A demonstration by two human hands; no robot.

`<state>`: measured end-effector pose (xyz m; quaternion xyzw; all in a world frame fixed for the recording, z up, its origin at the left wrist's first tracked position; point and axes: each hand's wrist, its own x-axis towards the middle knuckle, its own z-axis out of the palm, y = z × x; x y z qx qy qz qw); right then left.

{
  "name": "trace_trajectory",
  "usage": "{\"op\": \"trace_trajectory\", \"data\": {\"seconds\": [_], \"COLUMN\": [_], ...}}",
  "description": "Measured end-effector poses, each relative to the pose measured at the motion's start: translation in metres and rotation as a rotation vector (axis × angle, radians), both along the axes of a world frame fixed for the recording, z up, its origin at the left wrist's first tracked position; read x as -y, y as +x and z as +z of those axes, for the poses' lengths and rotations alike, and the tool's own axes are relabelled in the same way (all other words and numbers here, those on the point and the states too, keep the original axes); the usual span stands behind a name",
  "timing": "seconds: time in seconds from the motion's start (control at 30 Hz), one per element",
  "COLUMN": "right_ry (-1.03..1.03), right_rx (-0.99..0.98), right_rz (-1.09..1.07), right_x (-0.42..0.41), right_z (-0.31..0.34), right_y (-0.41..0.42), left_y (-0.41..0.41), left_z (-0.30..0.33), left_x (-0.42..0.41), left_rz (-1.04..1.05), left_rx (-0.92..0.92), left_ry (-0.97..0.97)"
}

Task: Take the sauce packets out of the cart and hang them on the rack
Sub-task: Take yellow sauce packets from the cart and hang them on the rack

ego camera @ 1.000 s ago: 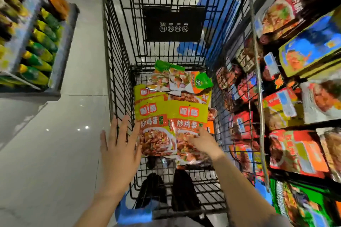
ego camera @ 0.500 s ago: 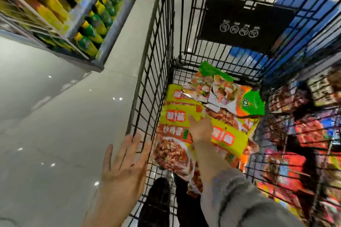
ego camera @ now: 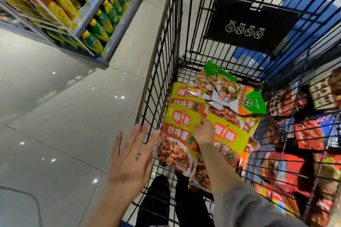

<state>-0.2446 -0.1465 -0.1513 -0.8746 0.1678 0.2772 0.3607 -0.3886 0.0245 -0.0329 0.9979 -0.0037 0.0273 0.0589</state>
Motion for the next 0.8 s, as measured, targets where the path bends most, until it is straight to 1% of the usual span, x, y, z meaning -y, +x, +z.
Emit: {"op": "trace_trajectory", "data": {"seconds": [0.1, 0.17, 0.23, 0.3, 0.37, 0.4, 0.47, 0.53, 0.6, 0.67, 0.73, 0.8], "right_ry": [-0.011, 0.052, 0.114, 0.168, 0.205, 0.228, 0.241, 0.243, 0.269, 0.270, 0.261, 0.255], "right_rx": [-0.023, -0.006, 0.005, 0.046, 0.037, 0.057, 0.092, 0.079, 0.088, 0.079, 0.094, 0.093], "right_rz": [0.094, 0.118, 0.101, 0.093, 0.138, 0.182, 0.231, 0.213, 0.154, 0.046, -0.091, -0.151], "right_x": [0.021, 0.029, 0.038, 0.047, 0.053, 0.056, 0.063, 0.077, 0.093, 0.104, 0.114, 0.122], "right_z": [0.024, 0.046, 0.068, 0.084, 0.104, 0.111, 0.128, 0.140, 0.141, 0.141, 0.136, 0.138], "right_y": [-0.028, -0.052, -0.079, -0.100, -0.110, -0.113, -0.118, -0.125, -0.134, -0.143, -0.152, -0.157], "left_y": [0.000, 0.000, 0.001, 0.006, 0.020, 0.030, 0.047, 0.052, 0.051, 0.048, 0.045, 0.042], "left_z": [0.004, 0.005, 0.009, 0.013, 0.016, 0.013, 0.001, -0.011, -0.013, -0.009, -0.006, -0.006], "left_x": [0.000, -0.002, 0.003, 0.017, 0.033, 0.039, 0.046, 0.045, 0.042, 0.044, 0.049, 0.056], "left_rz": [0.005, -0.001, -0.101, -0.235, -0.290, -0.296, -0.321, -0.324, -0.210, -0.123, -0.133, -0.145], "left_rx": [-0.052, -0.088, -0.079, -0.070, -0.109, -0.168, -0.394, -0.561, -0.615, -0.672, -0.740, -0.761], "left_ry": [-0.048, -0.008, -0.002, -0.113, -0.248, -0.271, -0.250, -0.288, -0.503, -0.733, -0.851, -0.908]}}
